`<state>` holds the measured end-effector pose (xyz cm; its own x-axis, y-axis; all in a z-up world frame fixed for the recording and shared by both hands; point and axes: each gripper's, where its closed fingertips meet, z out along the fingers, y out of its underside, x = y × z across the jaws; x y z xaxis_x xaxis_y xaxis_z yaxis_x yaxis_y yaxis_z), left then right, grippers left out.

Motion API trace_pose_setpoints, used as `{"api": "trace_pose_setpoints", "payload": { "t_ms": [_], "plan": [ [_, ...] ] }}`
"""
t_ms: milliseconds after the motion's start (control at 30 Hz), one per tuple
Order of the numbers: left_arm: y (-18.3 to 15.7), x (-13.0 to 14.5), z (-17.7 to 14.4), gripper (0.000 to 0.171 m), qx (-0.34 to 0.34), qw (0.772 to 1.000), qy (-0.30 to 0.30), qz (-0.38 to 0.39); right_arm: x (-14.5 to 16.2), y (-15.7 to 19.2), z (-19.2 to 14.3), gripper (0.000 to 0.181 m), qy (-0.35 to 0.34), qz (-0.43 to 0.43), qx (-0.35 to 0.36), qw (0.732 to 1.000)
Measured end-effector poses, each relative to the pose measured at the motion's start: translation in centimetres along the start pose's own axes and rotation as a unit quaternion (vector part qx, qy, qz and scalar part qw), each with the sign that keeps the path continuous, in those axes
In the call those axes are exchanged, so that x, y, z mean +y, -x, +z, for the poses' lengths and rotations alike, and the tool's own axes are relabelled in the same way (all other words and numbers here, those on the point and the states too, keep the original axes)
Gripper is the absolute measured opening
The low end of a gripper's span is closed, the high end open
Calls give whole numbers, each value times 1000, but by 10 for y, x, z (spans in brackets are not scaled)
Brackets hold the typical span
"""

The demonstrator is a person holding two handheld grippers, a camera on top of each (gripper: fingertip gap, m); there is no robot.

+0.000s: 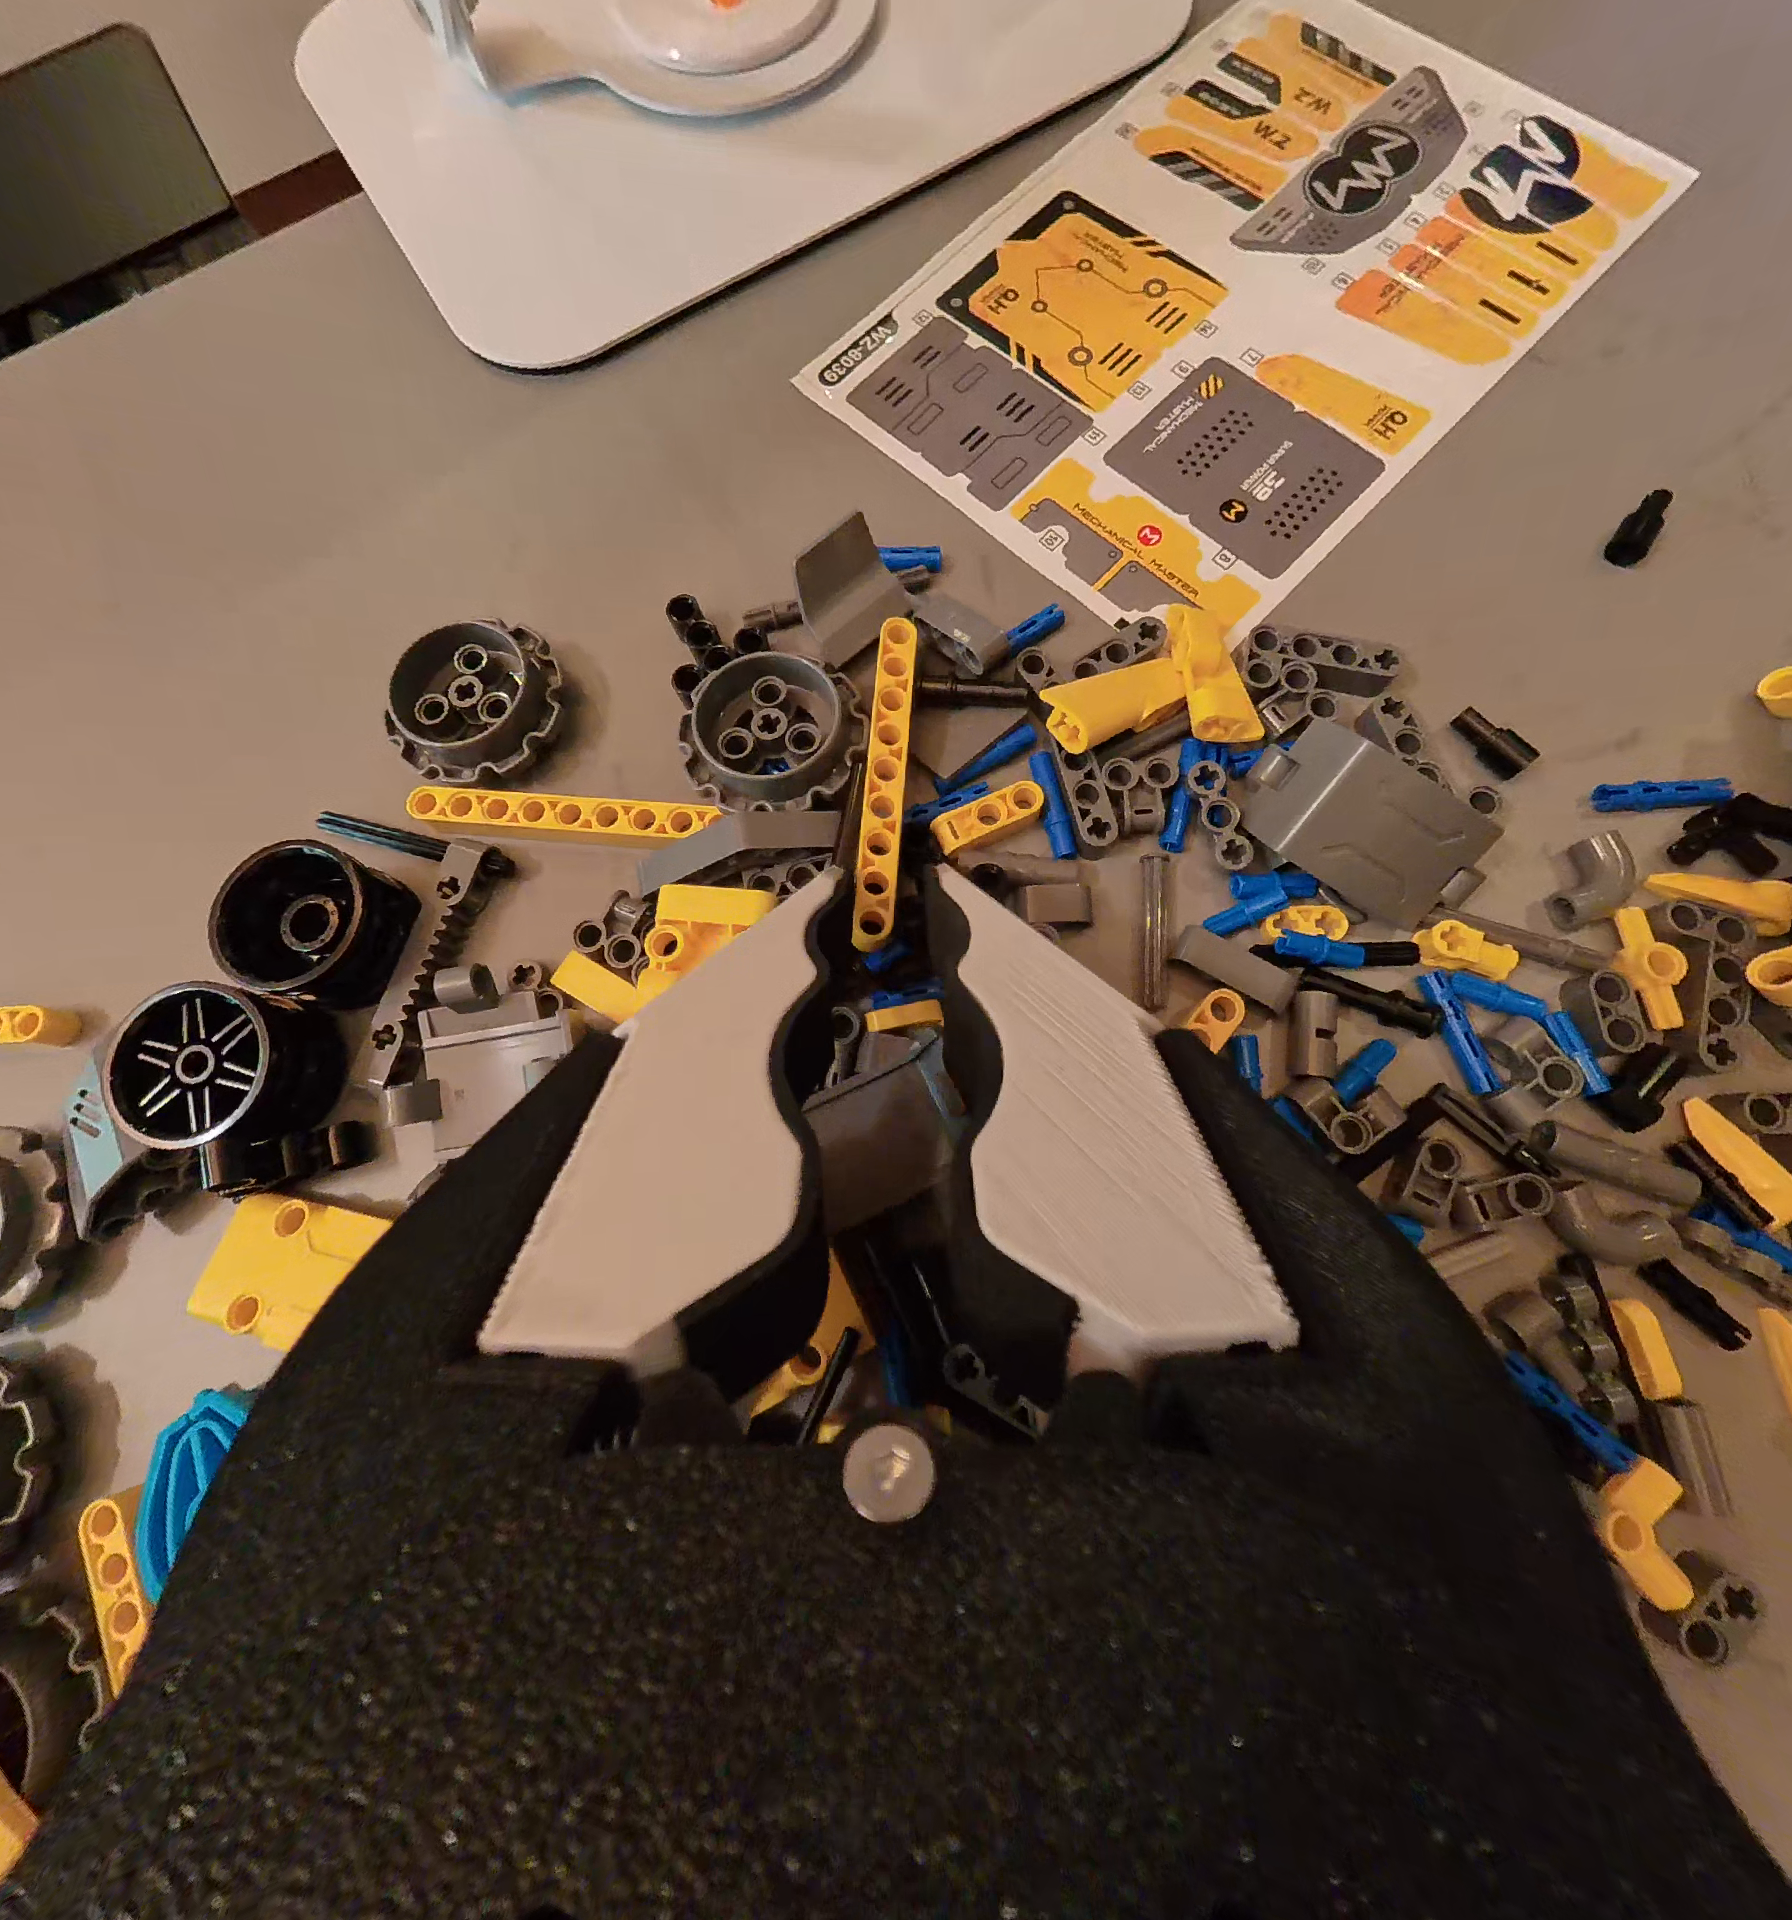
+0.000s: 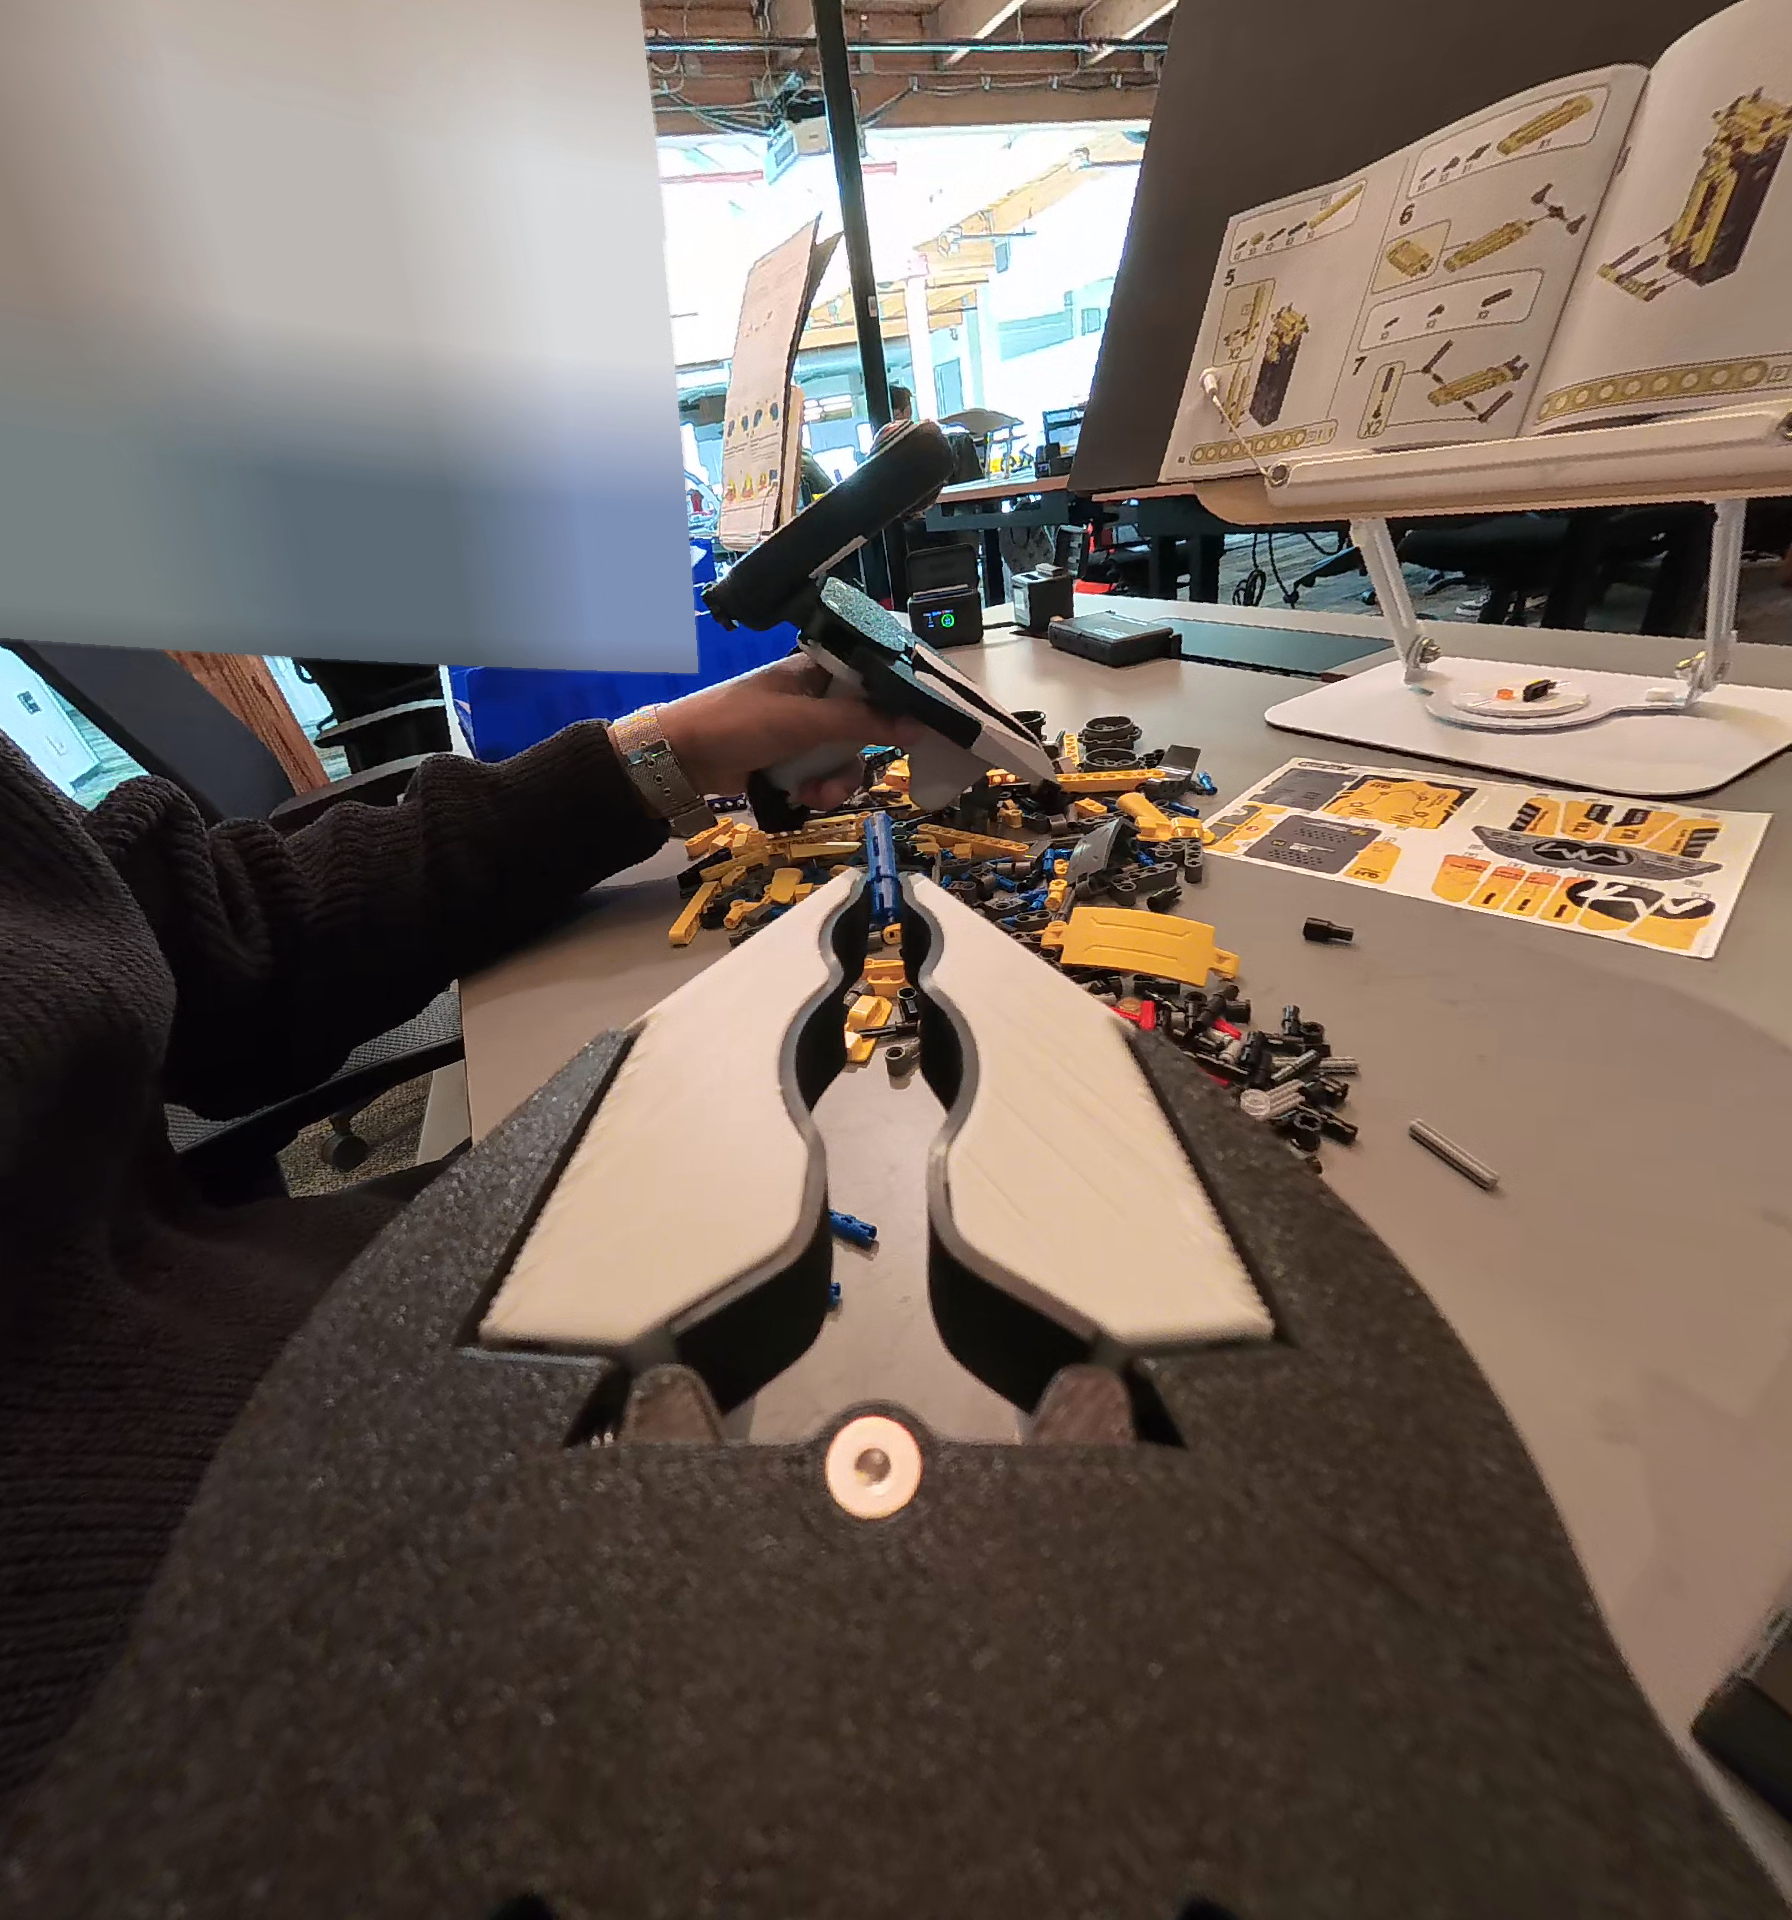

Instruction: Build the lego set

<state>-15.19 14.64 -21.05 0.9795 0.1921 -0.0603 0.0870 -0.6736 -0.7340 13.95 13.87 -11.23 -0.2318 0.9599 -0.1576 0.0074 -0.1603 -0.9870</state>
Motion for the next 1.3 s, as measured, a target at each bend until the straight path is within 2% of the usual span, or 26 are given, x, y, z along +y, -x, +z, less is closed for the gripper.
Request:
{"api": "trace_pose_setpoints", "payload": {
  "t_ms": [133,733,867,1000,1133,1300],
  "plan": [
    [0,1,-1,7,0,1000,1,0,0,0,0,5,0,0,0,1000],
    [1,1,-2,7,-19,1000,-2,21,-1,0,-1,5,-3,4,-2,1000],
    [5,-9,-11,7,-37,999,-25,28,-1,0,-1,5,-3,4,-2,1000],
    [1,-31,-30,7,-45,995,-84,30,-1,0,-1,5,-3,4,-1,1000],
    [-36,-55,-56,7,-6,988,-148,35,-1,-1,-1,5,-2,5,-1,1000],
    [-130,-59,-78,7,122,973,-188,55,-2,-1,-1,5,-6,7,0,1000]
  ]
}}
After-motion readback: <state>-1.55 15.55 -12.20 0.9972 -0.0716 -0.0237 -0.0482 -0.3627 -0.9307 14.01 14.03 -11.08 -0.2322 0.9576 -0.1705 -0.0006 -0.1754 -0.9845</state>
